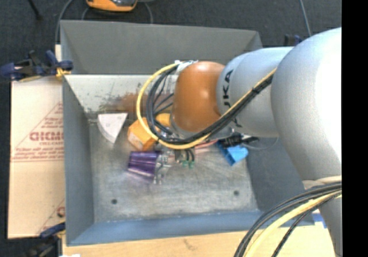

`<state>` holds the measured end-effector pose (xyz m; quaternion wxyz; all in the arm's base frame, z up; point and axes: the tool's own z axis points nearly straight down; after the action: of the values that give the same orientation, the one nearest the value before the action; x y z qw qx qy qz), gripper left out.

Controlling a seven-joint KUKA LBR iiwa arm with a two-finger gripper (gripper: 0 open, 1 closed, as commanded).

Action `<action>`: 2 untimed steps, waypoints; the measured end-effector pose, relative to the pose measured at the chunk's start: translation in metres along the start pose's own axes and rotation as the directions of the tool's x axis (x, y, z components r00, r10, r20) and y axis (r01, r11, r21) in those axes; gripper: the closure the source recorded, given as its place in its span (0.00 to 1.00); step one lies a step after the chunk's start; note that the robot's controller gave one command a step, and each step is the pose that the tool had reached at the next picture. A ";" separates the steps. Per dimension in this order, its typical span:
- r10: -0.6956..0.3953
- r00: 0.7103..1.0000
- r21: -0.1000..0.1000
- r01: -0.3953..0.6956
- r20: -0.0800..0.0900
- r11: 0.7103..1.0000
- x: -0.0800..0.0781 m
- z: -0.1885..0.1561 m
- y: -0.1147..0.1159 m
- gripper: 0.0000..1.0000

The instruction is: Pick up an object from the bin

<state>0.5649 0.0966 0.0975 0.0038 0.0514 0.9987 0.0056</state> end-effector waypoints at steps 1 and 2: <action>0.001 1.000 0.000 -0.001 0.000 1.000 0.000 0.000 0.000 1.00; 0.002 1.000 0.000 -0.002 0.000 1.000 0.000 0.000 0.000 1.00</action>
Offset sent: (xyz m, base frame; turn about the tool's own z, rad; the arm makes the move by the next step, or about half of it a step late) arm 0.0000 0.0000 0.0000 0.0000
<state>0.5649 0.0965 0.0975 0.0038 0.0527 0.9986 0.0057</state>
